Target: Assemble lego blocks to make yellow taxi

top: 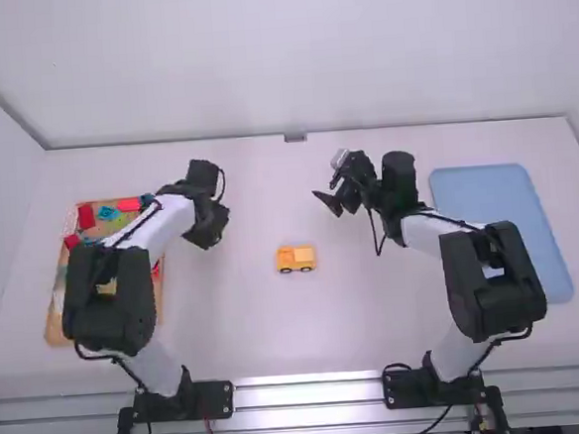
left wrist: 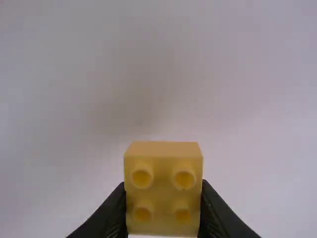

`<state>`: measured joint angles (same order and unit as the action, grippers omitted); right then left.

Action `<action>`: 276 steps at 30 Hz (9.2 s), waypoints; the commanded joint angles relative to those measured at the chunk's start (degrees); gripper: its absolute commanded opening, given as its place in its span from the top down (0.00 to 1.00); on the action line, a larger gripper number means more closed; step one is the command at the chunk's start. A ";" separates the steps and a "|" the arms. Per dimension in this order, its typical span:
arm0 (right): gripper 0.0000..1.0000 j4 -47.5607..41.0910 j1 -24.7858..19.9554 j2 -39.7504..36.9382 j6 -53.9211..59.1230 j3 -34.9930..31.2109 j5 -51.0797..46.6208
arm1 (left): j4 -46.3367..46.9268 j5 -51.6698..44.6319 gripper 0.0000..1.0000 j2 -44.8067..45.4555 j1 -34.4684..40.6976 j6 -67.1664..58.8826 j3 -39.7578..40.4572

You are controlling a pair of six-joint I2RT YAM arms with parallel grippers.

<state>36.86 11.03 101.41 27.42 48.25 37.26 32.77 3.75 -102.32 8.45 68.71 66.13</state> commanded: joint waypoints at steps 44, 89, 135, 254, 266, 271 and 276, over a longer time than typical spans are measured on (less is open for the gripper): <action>0.02 3.23 -0.87 -0.04 -0.15 -0.28 -3.89 | 5.84 -24.02 0.98 -8.28 5.11 -150.51 0.66; 0.02 -0.24 -1.36 -0.04 -0.17 -0.46 -4.35 | -0.79 -29.55 0.01 -5.66 -0.59 -114.66 5.57; 0.02 -0.07 2.54 -0.04 5.40 -0.70 -6.88 | -37.24 -59.19 0.02 -5.03 -10.23 -132.34 -25.27; 0.01 -6.01 8.09 24.65 19.19 0.00 25.70 | -39.50 -59.80 0.96 -4.96 0.04 -129.48 -22.14; 0.44 -7.39 8.52 24.65 21.09 -0.20 25.18 | -40.00 -58.53 0.96 -6.56 1.03 -129.81 -20.74; 0.56 -8.28 8.52 24.65 20.85 -0.28 23.15 | -39.23 -58.75 0.96 -6.64 1.01 -130.09 -20.70; 0.56 -9.33 8.52 24.65 21.05 -0.33 23.10 | -39.08 -58.73 0.95 -6.64 1.29 -130.18 -20.76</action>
<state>28.47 19.29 125.40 48.62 47.68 61.78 -6.72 -54.11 -108.27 9.08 -61.30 44.58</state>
